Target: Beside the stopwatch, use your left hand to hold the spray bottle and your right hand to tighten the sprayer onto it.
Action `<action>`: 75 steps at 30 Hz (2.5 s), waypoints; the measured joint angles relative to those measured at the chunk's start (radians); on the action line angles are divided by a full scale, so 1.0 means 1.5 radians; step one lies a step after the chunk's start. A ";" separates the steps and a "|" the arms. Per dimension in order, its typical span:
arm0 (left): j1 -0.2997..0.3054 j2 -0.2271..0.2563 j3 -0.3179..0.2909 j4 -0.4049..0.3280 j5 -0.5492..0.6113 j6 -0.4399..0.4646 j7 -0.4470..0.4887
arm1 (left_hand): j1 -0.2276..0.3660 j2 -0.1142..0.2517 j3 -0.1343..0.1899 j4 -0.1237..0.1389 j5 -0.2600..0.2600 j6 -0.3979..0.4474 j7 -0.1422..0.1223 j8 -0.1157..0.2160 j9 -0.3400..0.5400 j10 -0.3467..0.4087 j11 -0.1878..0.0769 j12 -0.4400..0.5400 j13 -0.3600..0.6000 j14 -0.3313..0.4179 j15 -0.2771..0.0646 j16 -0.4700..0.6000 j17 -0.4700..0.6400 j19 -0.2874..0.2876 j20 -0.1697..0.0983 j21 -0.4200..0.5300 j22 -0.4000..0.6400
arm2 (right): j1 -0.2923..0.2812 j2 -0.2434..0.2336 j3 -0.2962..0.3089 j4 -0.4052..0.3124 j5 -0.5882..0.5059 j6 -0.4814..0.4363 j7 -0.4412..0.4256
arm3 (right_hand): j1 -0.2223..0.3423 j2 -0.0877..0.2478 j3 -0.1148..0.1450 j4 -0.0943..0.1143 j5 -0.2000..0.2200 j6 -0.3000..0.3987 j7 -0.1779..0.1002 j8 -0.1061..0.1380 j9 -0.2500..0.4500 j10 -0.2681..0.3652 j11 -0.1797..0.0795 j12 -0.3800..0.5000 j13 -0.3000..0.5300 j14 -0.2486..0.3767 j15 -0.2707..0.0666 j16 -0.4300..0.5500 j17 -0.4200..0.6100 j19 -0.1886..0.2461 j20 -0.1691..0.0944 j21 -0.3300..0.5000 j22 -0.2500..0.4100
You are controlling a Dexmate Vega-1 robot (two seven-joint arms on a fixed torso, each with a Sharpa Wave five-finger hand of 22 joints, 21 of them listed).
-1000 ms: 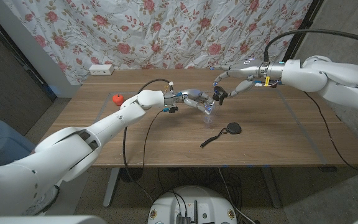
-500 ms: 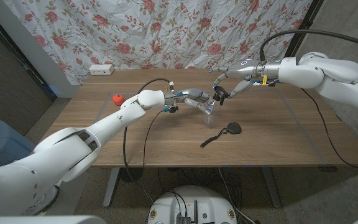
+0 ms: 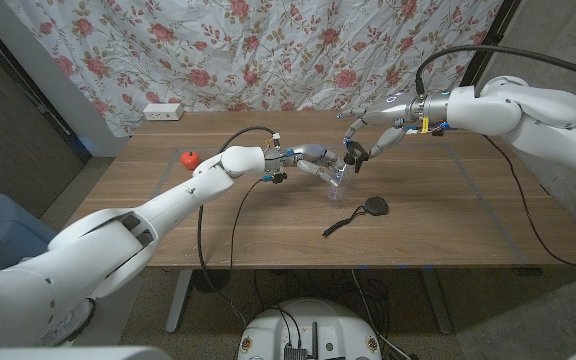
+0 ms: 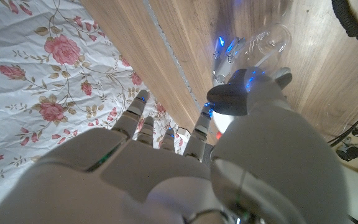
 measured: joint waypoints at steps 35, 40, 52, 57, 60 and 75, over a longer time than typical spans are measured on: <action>0.000 0.002 0.000 0.001 0.005 0.004 0.006 | 0.000 0.000 -0.001 -0.001 0.001 0.000 0.000 0.000 0.000 0.000 0.000 -0.006 0.003 0.000 0.000 0.000 0.000 0.000 0.000 0.000 -0.002 | 0.003 0.010 -0.008 0.019 0.028 0.005 0.004 | -0.004 0.014 -0.006 0.006 0.000 0.169 -0.003 0.078 0.024 0.053 -0.023 0.010 -0.003 0.025 -0.025 0.015 0.003 0.022 -0.017 0.000 0.000; 0.003 0.003 -0.001 -0.003 0.005 0.004 0.010 | 0.000 0.000 -0.001 -0.001 0.001 0.000 0.000 0.000 0.000 0.000 0.000 -0.005 0.003 0.000 0.000 0.000 0.000 0.000 0.000 0.000 -0.002 | 0.001 0.011 -0.008 0.019 0.028 0.000 0.000 | -0.004 0.014 -0.009 0.009 -0.004 0.174 -0.003 0.078 0.024 0.052 -0.021 0.010 -0.003 0.025 -0.025 0.015 0.003 0.027 -0.012 0.000 0.000; 0.010 0.007 -0.005 -0.010 0.005 0.004 0.017 | 0.000 0.000 -0.001 -0.001 0.000 0.000 0.000 0.000 0.000 0.000 0.000 -0.005 0.003 0.000 0.000 -0.003 0.000 0.000 0.000 0.000 -0.002 | -0.008 0.010 -0.005 0.010 0.028 -0.014 -0.007 | -0.010 0.007 -0.018 0.006 -0.008 0.091 -0.001 0.036 0.007 0.033 -0.002 -0.001 -0.003 0.013 -0.013 0.015 0.006 0.013 0.002 0.000 0.000; 0.013 0.008 -0.006 -0.011 0.005 0.004 0.019 | 0.000 0.000 -0.001 -0.001 -0.001 0.000 0.000 0.000 0.000 0.000 0.000 -0.005 0.003 0.000 0.000 -0.003 0.000 0.000 0.000 0.000 -0.002 | -0.014 0.007 -0.002 0.003 0.028 -0.024 -0.011 | -0.010 0.007 -0.019 0.004 -0.008 0.053 0.000 0.017 0.001 0.022 0.004 -0.004 -0.003 0.008 -0.008 0.015 0.006 0.010 0.014 0.000 0.000; 0.015 0.009 -0.007 -0.011 0.004 0.002 0.020 | 0.000 0.000 -0.001 -0.001 -0.002 0.000 0.000 0.000 0.000 0.000 0.000 -0.005 0.003 0.000 0.000 -0.003 0.000 0.000 0.000 0.000 -0.001 | -0.019 0.004 0.003 -0.004 0.028 -0.028 -0.015 | -0.010 0.007 -0.020 0.003 -0.008 0.031 -0.001 0.005 -0.004 0.011 0.005 -0.006 -0.003 0.005 -0.005 0.012 0.007 0.006 0.018 -0.003 0.000; 0.019 0.009 -0.008 -0.006 0.001 -0.006 0.021 | 0.000 0.000 -0.001 -0.001 0.000 0.000 0.000 0.000 0.000 0.000 0.000 -0.005 0.003 0.000 0.000 -0.003 0.001 0.000 0.000 0.000 -0.001 | -0.033 -0.008 0.019 -0.024 0.028 -0.043 -0.030 | -0.010 0.007 -0.027 0.001 -0.008 -0.082 -0.003 -0.051 -0.020 -0.030 0.025 -0.008 -0.001 -0.012 0.013 0.006 0.012 -0.008 0.032 -0.005 0.000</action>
